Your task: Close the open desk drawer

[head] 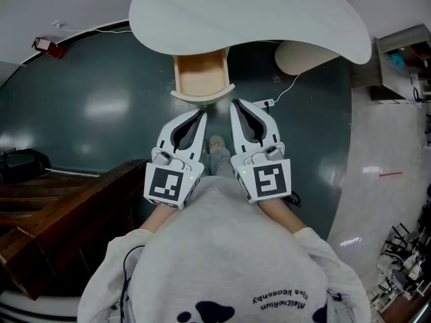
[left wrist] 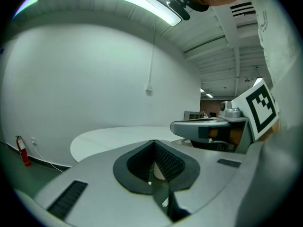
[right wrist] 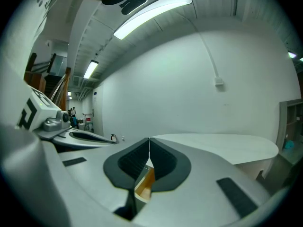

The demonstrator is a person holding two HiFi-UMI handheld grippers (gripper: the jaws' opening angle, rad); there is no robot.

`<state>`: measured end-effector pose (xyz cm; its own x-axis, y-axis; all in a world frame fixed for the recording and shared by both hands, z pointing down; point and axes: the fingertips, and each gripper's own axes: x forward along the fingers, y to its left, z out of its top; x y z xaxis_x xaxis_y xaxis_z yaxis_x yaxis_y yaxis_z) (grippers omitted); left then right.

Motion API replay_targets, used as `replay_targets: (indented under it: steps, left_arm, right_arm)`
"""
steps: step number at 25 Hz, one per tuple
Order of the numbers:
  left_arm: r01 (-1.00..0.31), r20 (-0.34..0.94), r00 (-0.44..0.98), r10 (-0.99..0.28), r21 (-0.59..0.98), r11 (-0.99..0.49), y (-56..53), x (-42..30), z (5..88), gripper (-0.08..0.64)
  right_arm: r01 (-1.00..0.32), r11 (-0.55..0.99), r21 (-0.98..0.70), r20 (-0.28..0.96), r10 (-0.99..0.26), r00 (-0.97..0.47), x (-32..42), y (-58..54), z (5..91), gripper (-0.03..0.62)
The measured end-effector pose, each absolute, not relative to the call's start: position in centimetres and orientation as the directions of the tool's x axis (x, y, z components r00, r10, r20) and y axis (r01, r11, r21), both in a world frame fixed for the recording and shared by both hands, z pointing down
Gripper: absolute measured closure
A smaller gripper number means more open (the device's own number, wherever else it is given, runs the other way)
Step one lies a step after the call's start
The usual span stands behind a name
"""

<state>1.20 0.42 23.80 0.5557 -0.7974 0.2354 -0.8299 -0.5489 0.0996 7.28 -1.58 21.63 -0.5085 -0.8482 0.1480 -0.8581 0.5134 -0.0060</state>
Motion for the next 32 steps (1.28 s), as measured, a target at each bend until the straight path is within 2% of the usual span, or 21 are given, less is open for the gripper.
replay_targets:
  steps: [12,32]
  left_arm:
    - [-0.869,0.286,0.492,-0.822,0.101,-0.485,-1.1,1.0,26.7,0.550]
    - [-0.851,0.369,0.517,-0.772,0.129,-0.508,-5.1,-2.7,34.5,0.550]
  right_arm:
    - [-0.807,0.589,-0.034,0.207,-0.786,-0.582,6.6,-3.3,25.8,0.575]
    - [-0.824,0.563,-0.059,0.346,-0.763,-0.546,2.6,-4.9,34.5,0.575]
